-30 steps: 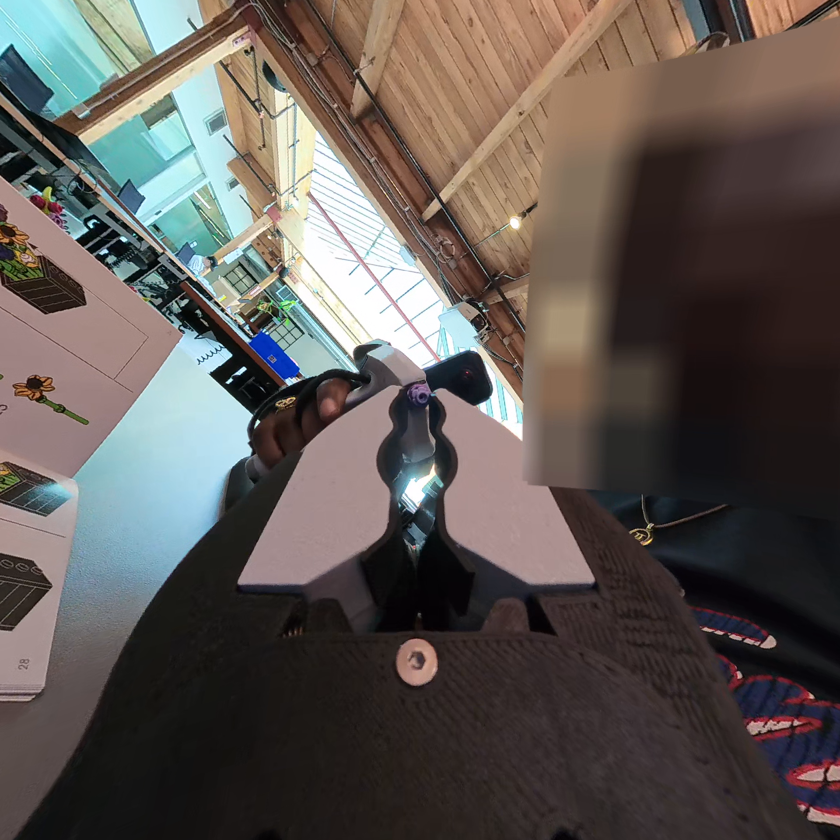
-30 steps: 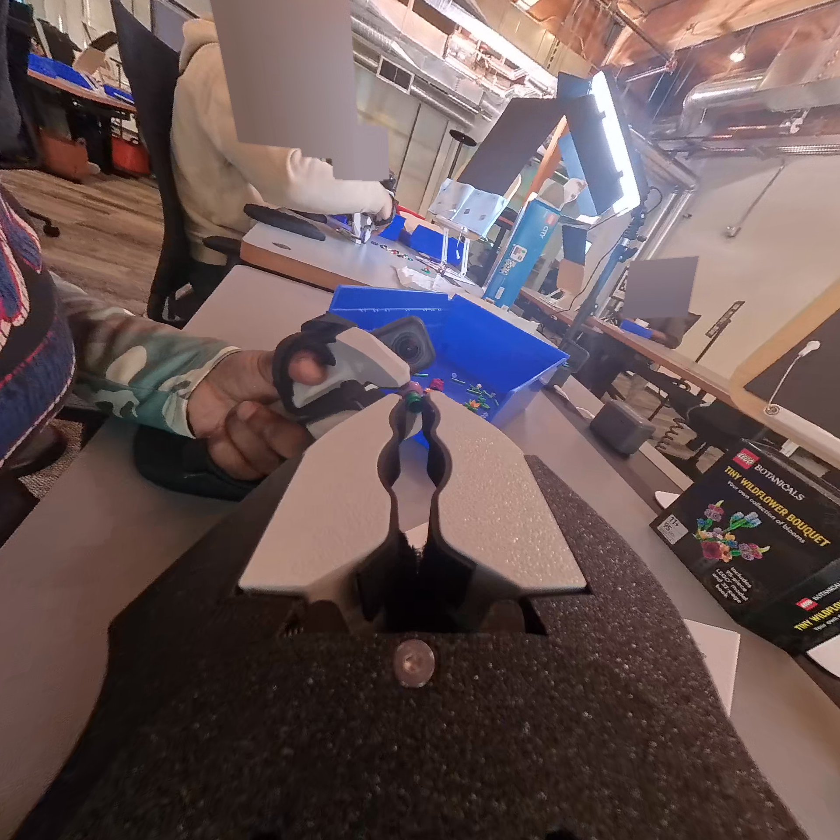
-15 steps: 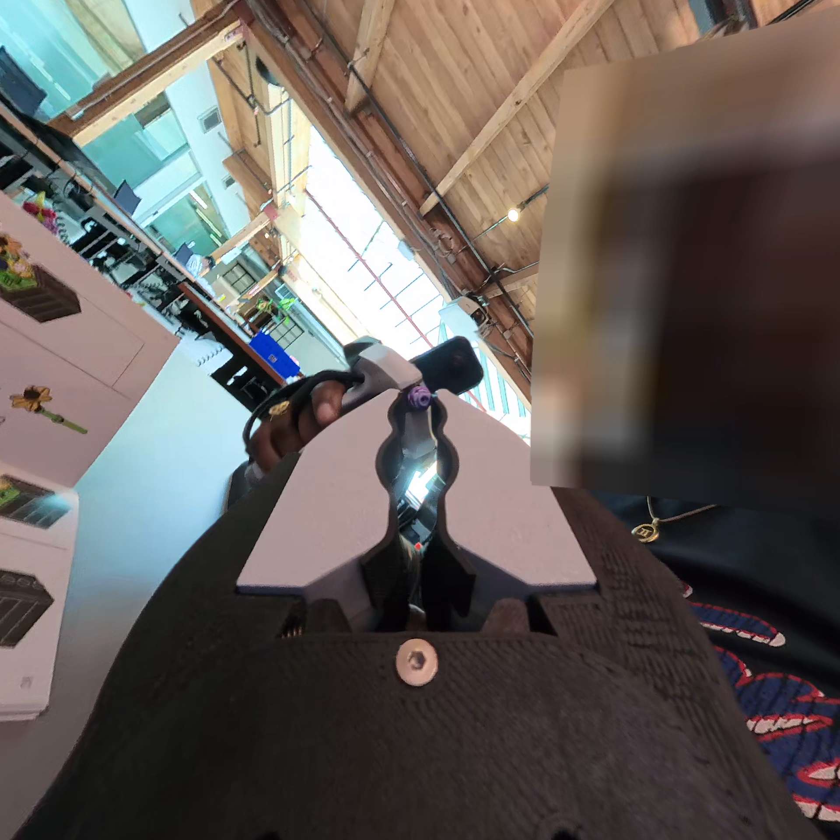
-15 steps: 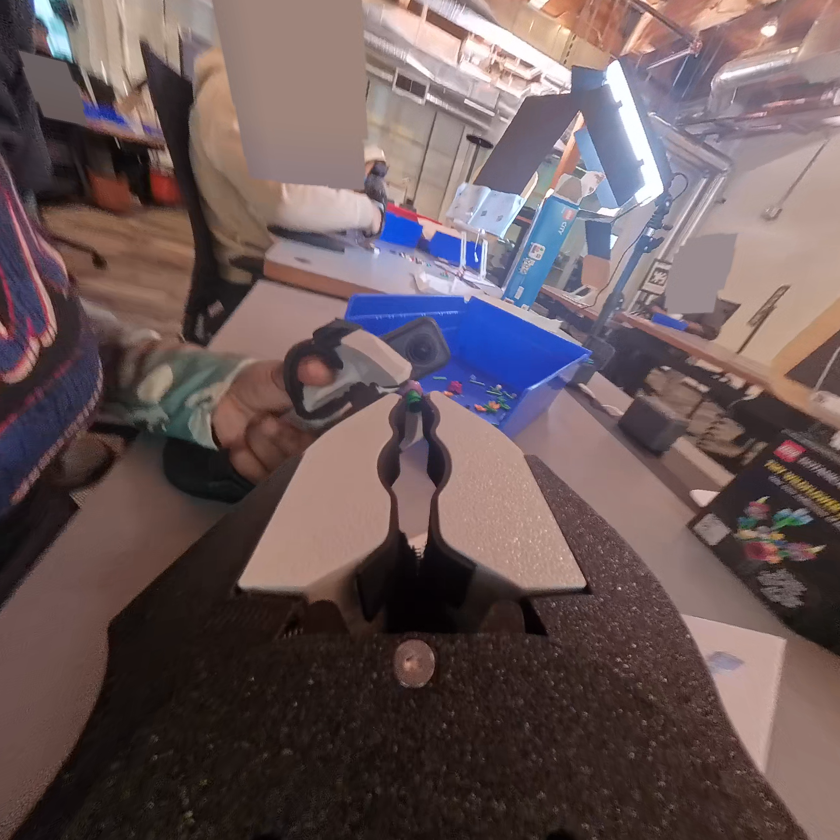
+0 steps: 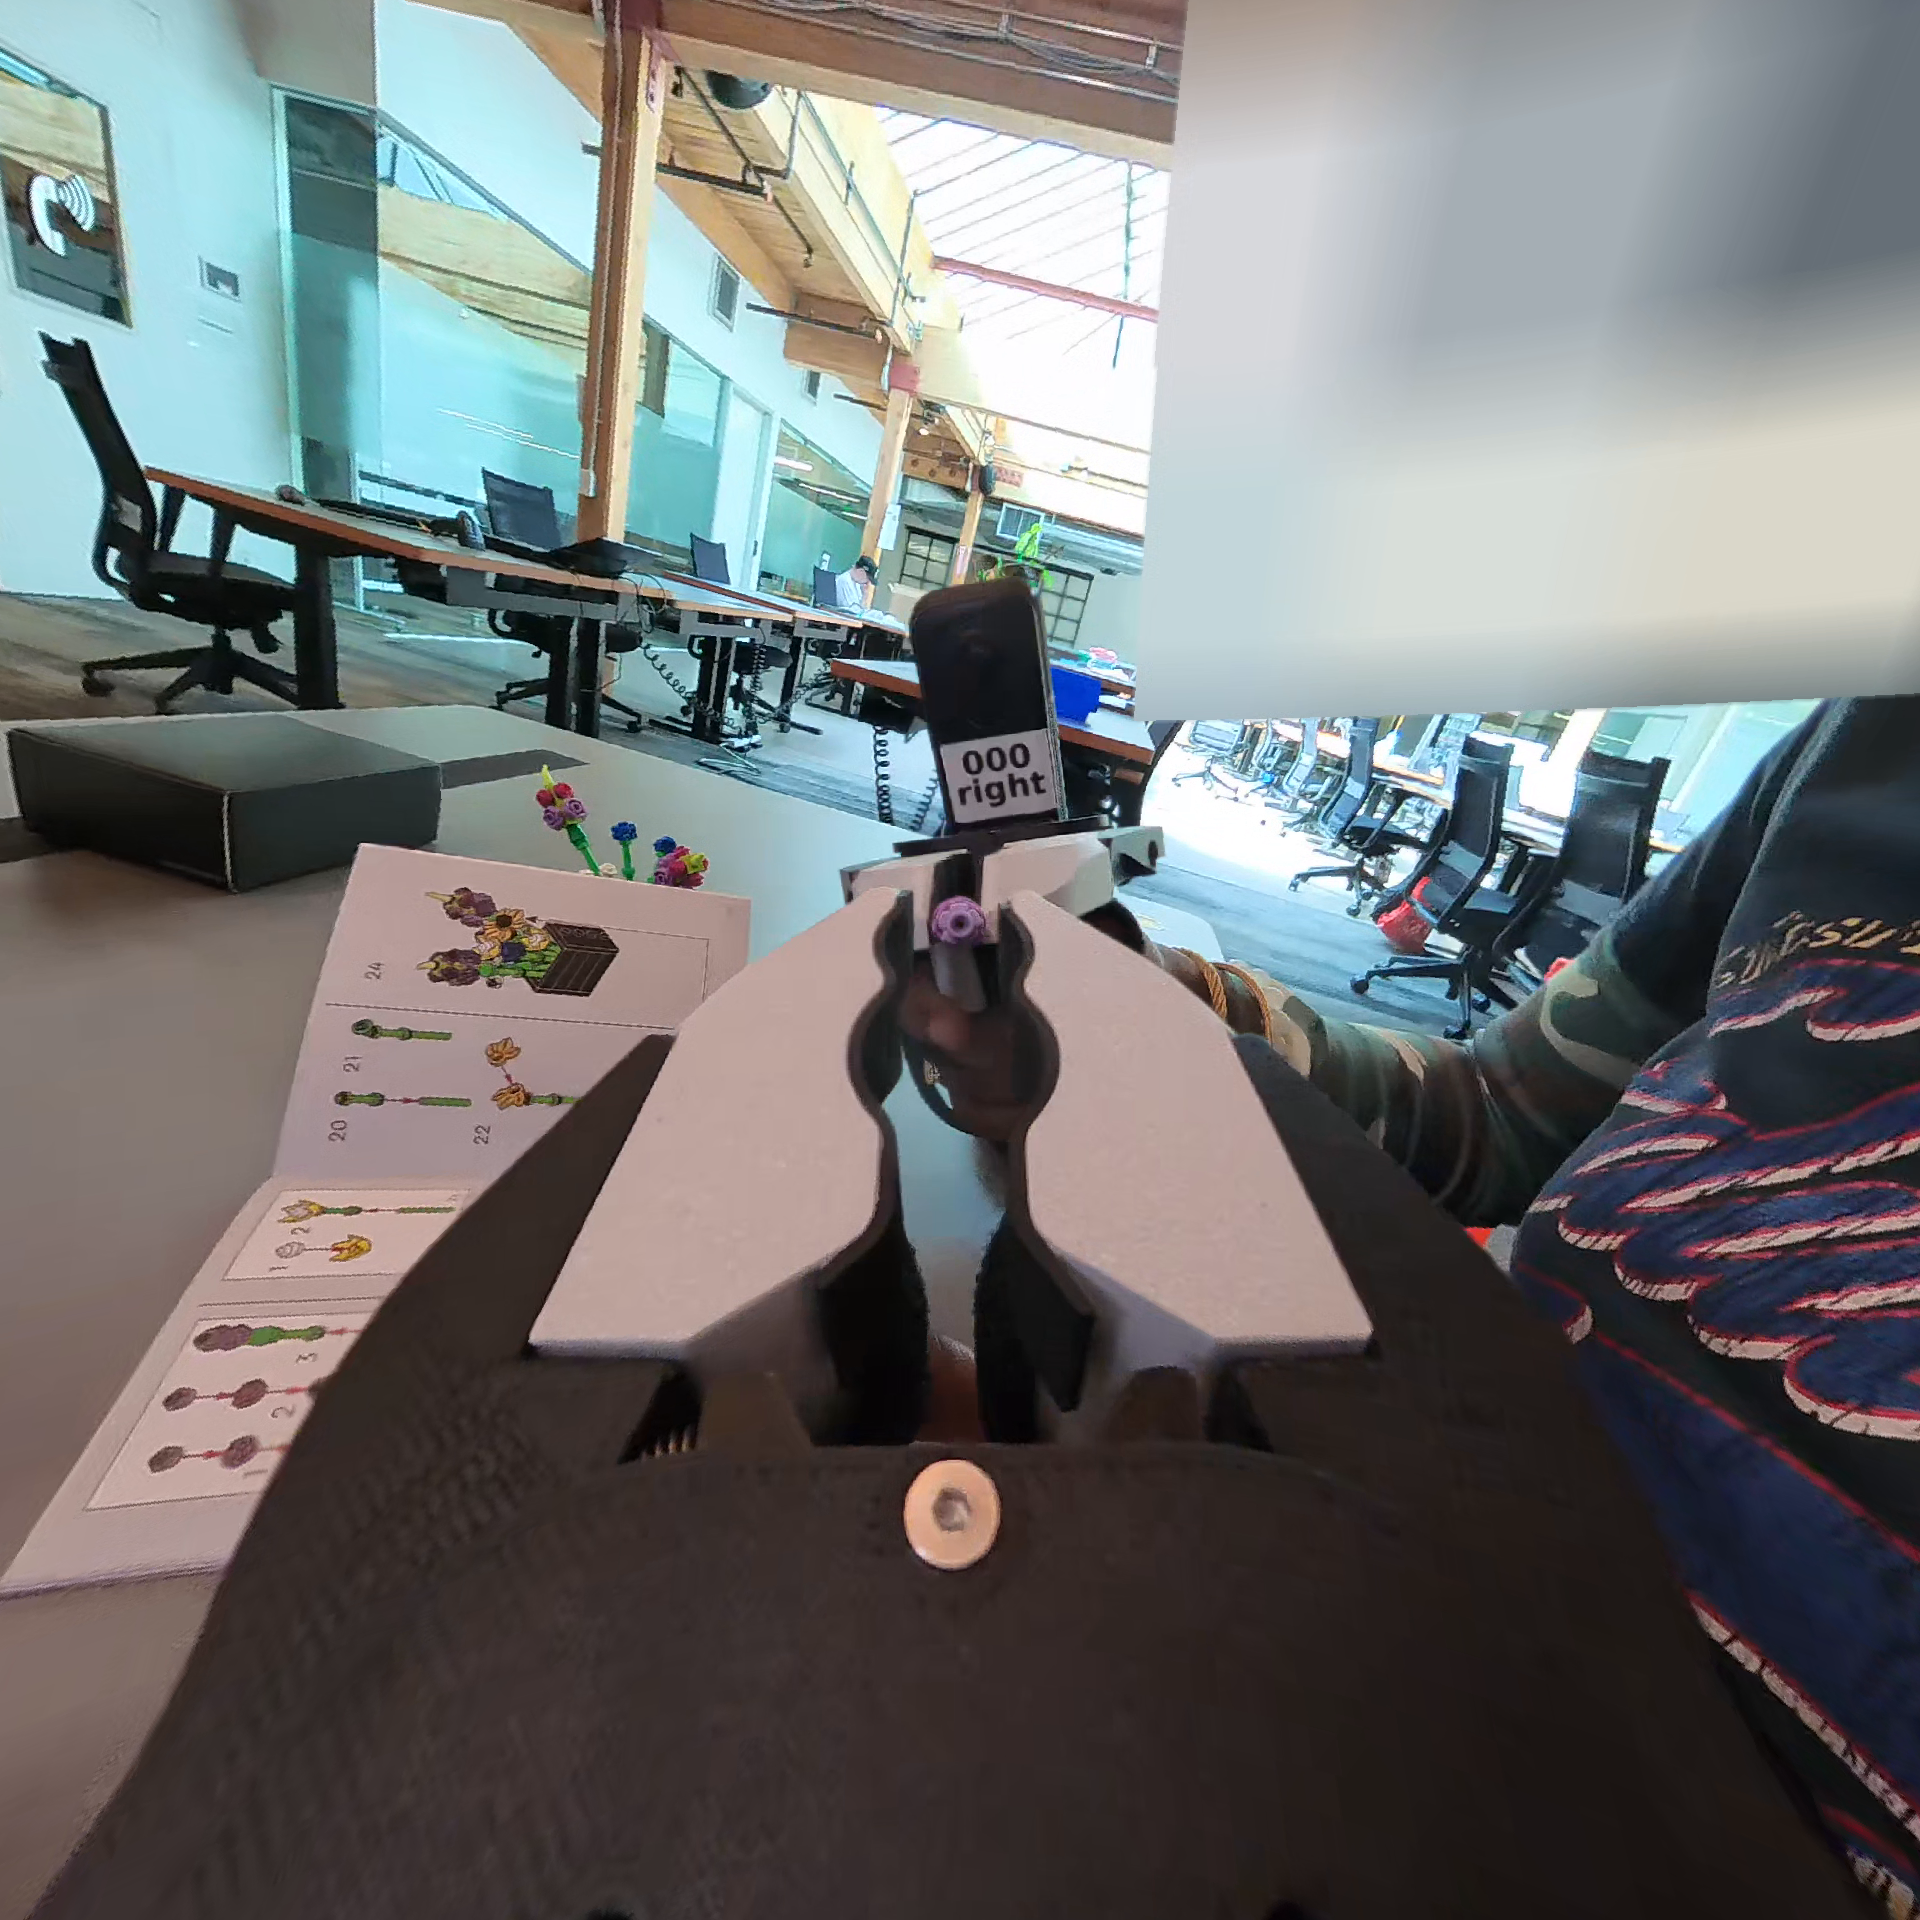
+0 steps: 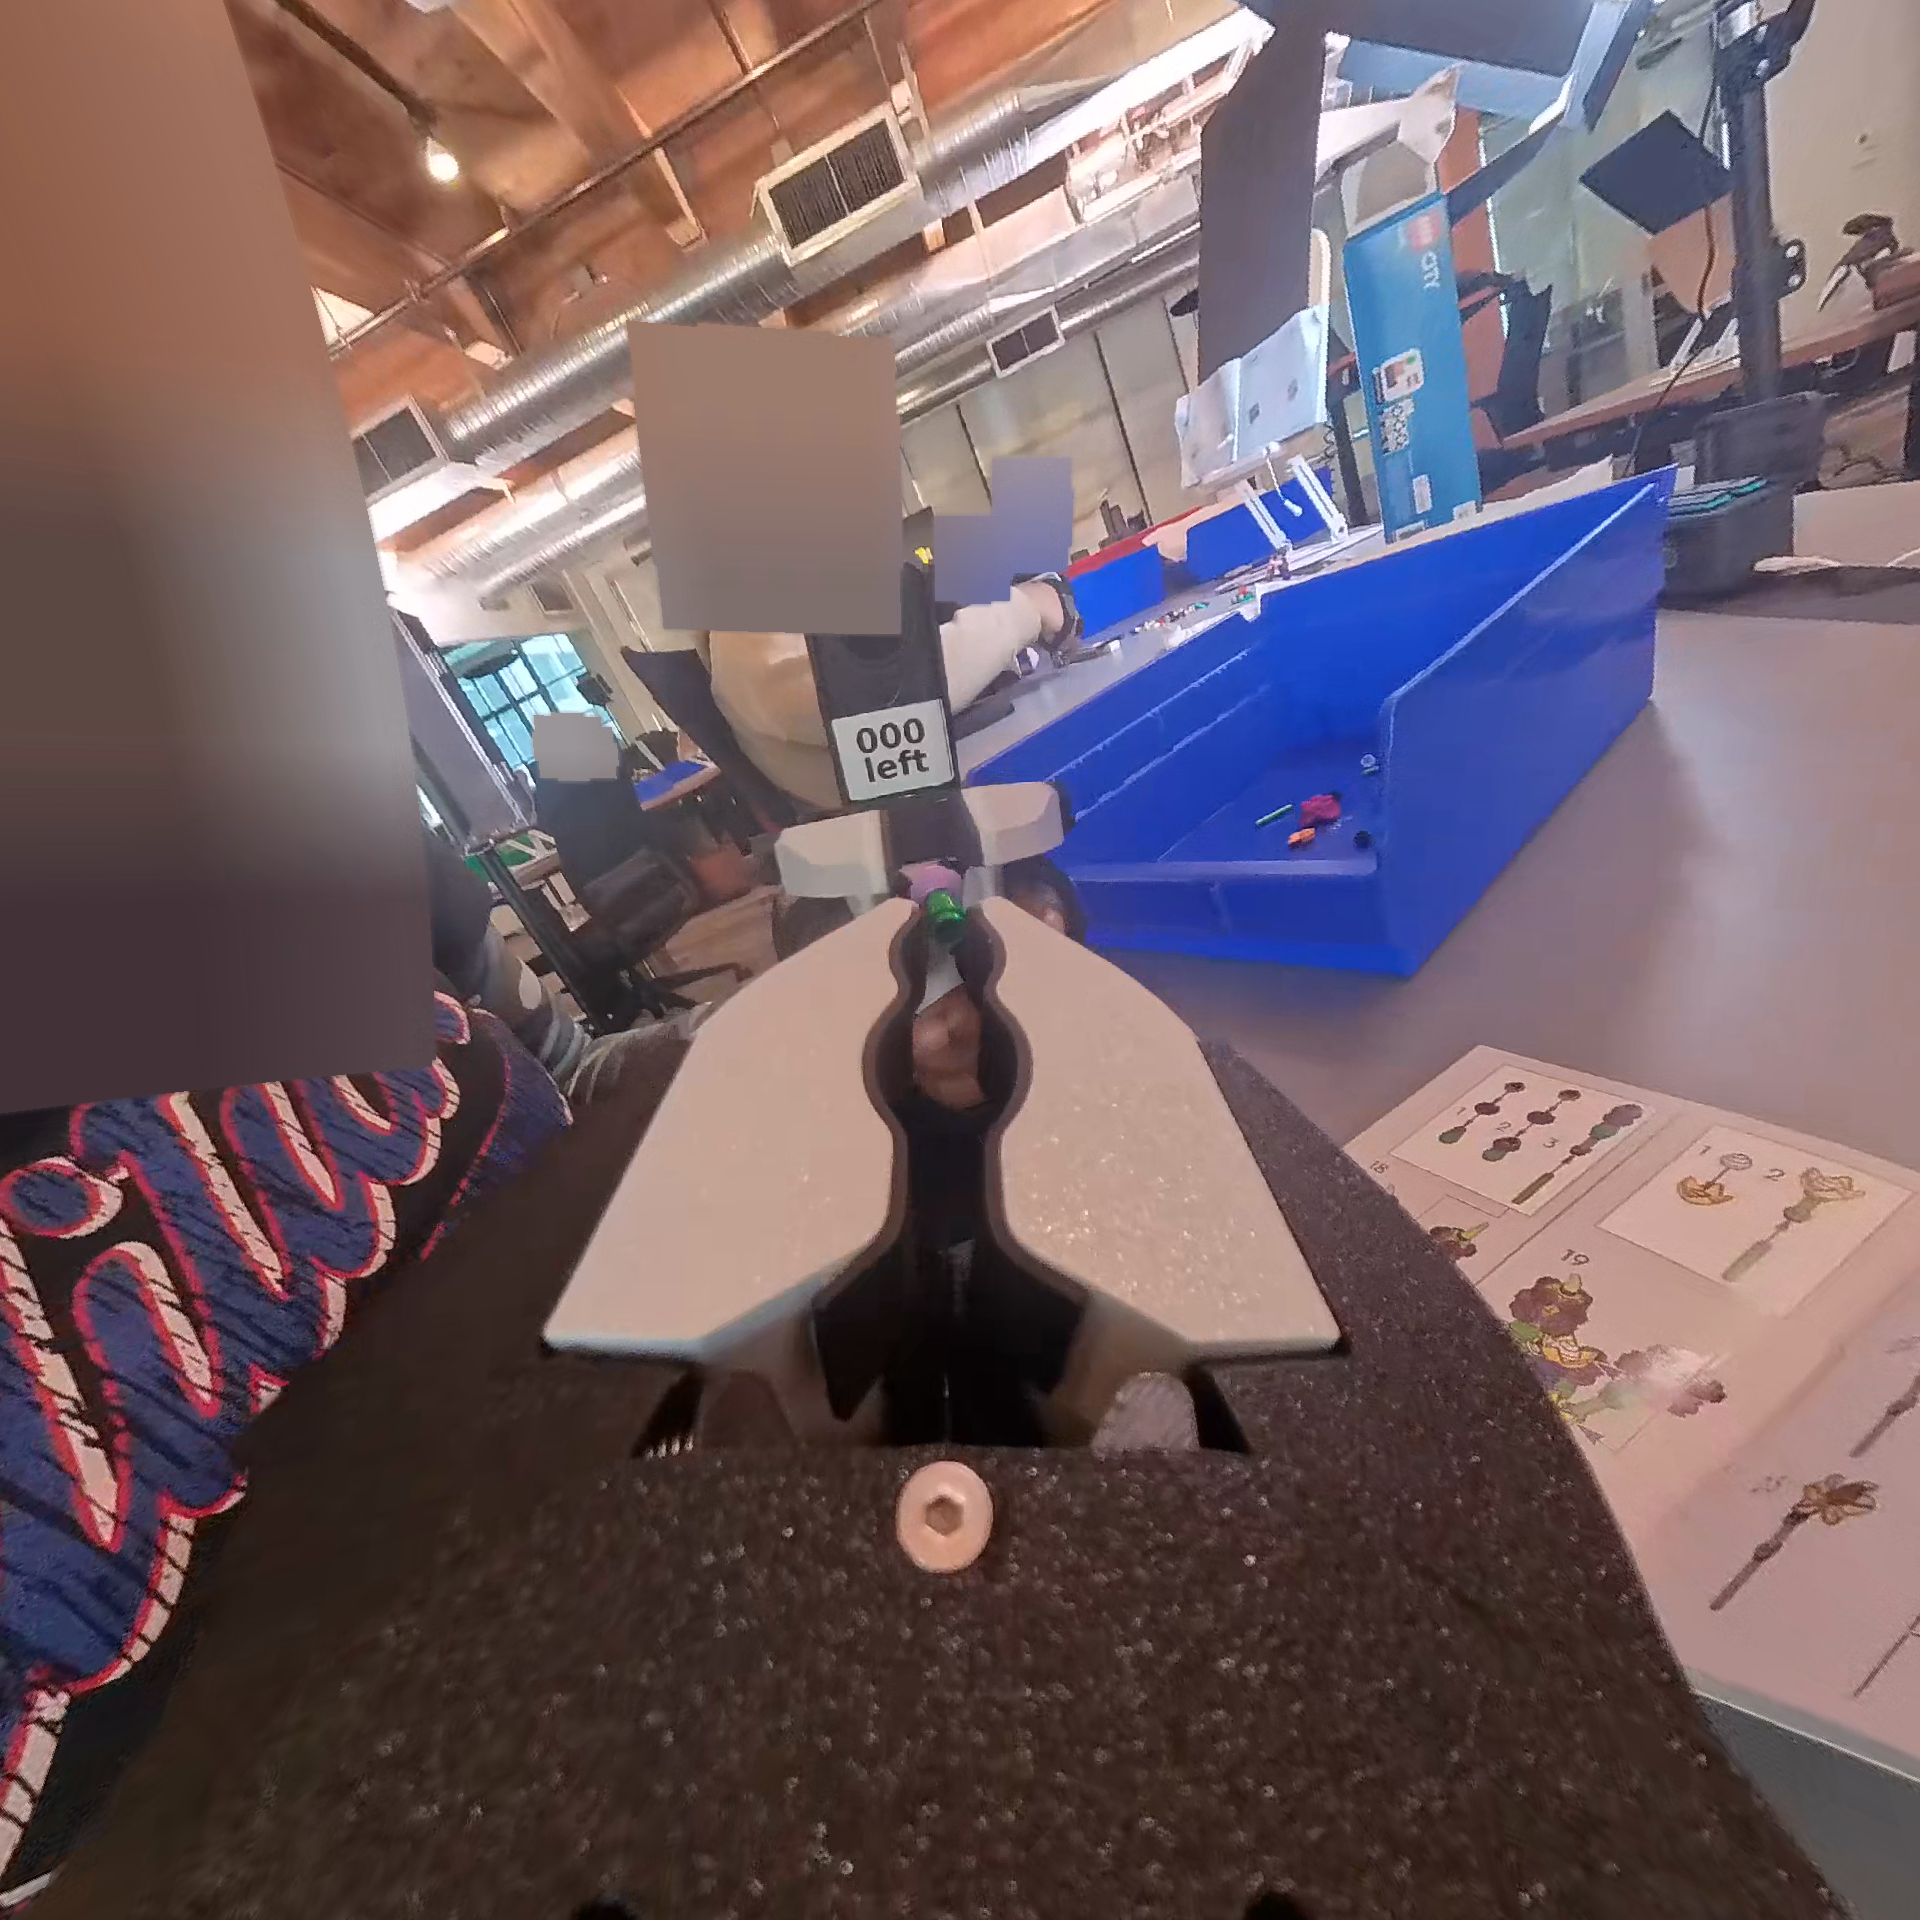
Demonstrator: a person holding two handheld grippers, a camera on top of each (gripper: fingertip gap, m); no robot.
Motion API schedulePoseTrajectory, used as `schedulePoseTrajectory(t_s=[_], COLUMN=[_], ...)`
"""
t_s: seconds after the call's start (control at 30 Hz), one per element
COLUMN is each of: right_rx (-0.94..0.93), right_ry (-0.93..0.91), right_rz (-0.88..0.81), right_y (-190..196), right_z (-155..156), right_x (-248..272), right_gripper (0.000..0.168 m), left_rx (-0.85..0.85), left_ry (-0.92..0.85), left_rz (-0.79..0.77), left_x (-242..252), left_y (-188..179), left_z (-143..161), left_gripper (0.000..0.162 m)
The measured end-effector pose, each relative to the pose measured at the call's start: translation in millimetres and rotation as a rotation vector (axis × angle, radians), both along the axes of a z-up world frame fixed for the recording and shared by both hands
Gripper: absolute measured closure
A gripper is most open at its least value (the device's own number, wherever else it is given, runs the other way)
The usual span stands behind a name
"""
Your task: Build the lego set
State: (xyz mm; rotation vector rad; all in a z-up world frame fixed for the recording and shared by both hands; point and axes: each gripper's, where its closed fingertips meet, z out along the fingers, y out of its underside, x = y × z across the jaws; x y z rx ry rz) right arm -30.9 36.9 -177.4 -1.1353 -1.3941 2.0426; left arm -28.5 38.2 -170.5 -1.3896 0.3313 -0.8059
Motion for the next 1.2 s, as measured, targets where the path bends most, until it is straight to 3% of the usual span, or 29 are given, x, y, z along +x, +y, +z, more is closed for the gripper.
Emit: schedulePoseTrajectory(t_s=[0.1,0.53,0.63,0.93,1.2], right_rx=[0.013,0.023,0.029,0.086,0.041], right_ry=[-0.001,0.012,0.026,0.021,0.043], right_rz=[-0.007,-0.010,-0.015,-0.026,-0.019], right_y=[0.0,-0.4,0.0,-2.4,-4.6], right_z=[-1.1,-1.6,0.4,-2.6,1.3], right_x=[-0.8,-2.7,-2.1,-2.9,-2.9], right_gripper=[0.161,0.161,0.161,0.161,0.161], left_rx=[-0.006,-0.024,-0.029,-0.052,-0.032], left_ry=[0.020,-0.041,-0.060,-0.029,-0.089], left_rz=[-0.002,-0.042,-0.054,-0.063,-0.074], left_x=[1.4,0.4,0.0,3.1,3.5], left_y=[0.5,-0.5,-0.9,-1.1,-3.0], left_z=[-2.7,-3.5,-2.3,-7.5,-4.1], left_gripper=[0.154,0.154,0.134,0.152,0.153])
